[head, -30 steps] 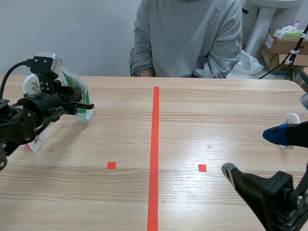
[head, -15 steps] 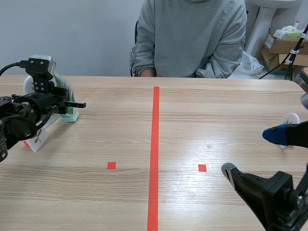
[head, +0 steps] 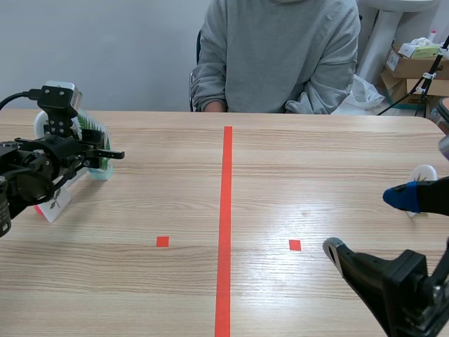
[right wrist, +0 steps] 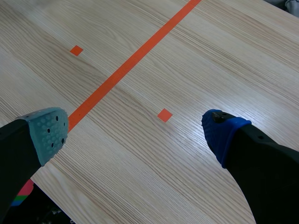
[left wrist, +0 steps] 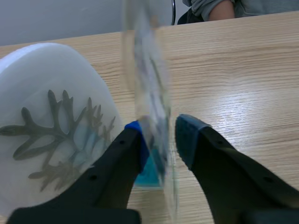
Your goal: Do the leaf sorting experiment
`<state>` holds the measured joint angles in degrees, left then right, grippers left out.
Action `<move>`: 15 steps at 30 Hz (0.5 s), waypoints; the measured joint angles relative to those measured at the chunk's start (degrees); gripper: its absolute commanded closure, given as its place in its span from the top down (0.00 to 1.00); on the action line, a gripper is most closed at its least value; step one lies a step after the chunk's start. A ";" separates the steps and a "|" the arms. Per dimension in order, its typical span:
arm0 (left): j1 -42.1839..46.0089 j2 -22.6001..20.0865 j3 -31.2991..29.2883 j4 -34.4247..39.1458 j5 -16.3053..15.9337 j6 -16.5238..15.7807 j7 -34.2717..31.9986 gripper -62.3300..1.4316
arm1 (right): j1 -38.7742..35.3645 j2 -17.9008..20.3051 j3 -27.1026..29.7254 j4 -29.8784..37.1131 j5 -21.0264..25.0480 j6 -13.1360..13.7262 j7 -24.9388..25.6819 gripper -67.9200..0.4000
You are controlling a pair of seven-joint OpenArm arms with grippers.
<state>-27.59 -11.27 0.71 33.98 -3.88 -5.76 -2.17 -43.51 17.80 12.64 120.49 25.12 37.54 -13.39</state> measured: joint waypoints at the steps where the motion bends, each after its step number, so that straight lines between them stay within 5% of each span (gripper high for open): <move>1: 0.00 0.00 0.00 0.00 0.00 0.00 -0.02 0.45 | 0.00 0.00 0.00 0.00 0.00 0.00 0.00 0.86; 8: 0.00 0.00 0.00 0.00 0.00 -0.02 -0.04 0.81 | 0.00 0.00 0.00 0.00 0.00 0.00 0.00 0.86; 15: 0.24 0.00 0.00 0.02 -0.02 -0.02 0.26 0.85 | 0.00 0.00 0.00 0.00 0.00 0.00 0.00 0.86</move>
<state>-27.35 -11.27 0.71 34.00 -3.90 -5.78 -1.91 -43.51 17.80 12.64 120.49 25.12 37.54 -13.39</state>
